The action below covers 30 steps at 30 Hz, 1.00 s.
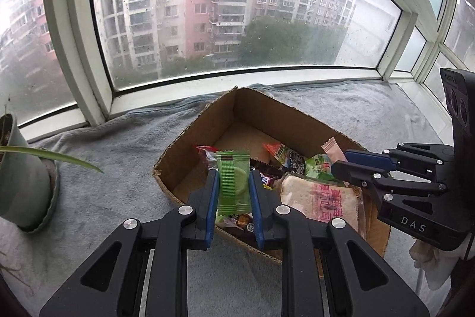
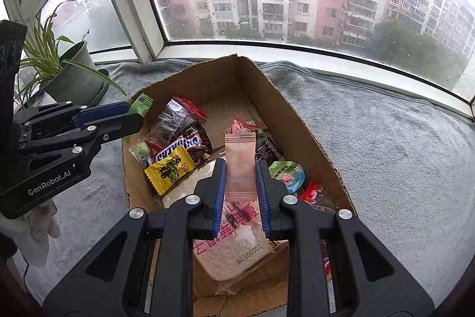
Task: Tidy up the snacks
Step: 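Carry the green packet into the box with the left tool while the right carries the pink candy, then open both tools to release the packet and candy into the box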
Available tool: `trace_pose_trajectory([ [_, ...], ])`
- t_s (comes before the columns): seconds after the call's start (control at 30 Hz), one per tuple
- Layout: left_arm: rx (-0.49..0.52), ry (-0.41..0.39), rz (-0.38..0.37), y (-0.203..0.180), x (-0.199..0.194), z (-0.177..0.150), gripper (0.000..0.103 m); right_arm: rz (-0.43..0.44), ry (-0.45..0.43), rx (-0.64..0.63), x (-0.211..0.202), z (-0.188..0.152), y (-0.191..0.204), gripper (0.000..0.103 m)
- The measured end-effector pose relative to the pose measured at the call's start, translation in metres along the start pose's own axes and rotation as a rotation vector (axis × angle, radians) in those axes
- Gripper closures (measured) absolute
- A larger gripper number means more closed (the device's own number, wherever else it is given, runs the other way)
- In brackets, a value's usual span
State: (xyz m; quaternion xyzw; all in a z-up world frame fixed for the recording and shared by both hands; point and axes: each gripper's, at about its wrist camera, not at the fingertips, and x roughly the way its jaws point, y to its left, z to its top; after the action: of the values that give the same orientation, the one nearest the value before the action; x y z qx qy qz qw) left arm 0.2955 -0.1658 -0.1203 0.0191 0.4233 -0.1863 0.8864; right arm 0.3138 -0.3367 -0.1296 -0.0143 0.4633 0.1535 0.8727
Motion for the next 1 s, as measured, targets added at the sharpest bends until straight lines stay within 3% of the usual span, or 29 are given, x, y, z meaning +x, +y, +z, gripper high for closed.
trace_pose_trajectory([
  [0.4,0.002,0.026,-0.013,-0.002,0.015,0.000,0.083,-0.016,0.022,0.005,0.009,-0.003,-0.002,0.081],
  [0.47,0.006,0.028,-0.011,-0.003,0.015,0.000,0.082,-0.017,0.019,0.002,0.008,-0.003,-0.002,0.063],
  [0.53,0.010,0.031,-0.005,-0.005,0.015,-0.001,0.081,-0.028,0.006,-0.003,0.005,-0.004,-0.002,0.052],
  [0.63,0.012,0.029,-0.007,-0.006,0.014,-0.002,0.075,-0.027,0.002,-0.003,0.001,-0.005,-0.002,0.052],
  [0.83,0.019,0.021,-0.007,-0.008,0.009,-0.002,0.073,-0.040,0.001,-0.013,-0.006,-0.007,0.001,0.051],
  [0.9,0.018,0.015,-0.009,-0.008,0.006,-0.003,0.064,-0.051,-0.001,-0.018,-0.009,-0.009,0.003,0.045],
  [0.93,0.018,0.010,-0.009,-0.008,0.004,-0.003,0.059,-0.060,-0.005,-0.022,-0.011,-0.010,0.005,0.037],
  [1.0,0.017,0.005,-0.010,-0.009,0.001,-0.002,0.058,-0.071,-0.017,-0.025,-0.017,-0.012,0.007,0.034],
])
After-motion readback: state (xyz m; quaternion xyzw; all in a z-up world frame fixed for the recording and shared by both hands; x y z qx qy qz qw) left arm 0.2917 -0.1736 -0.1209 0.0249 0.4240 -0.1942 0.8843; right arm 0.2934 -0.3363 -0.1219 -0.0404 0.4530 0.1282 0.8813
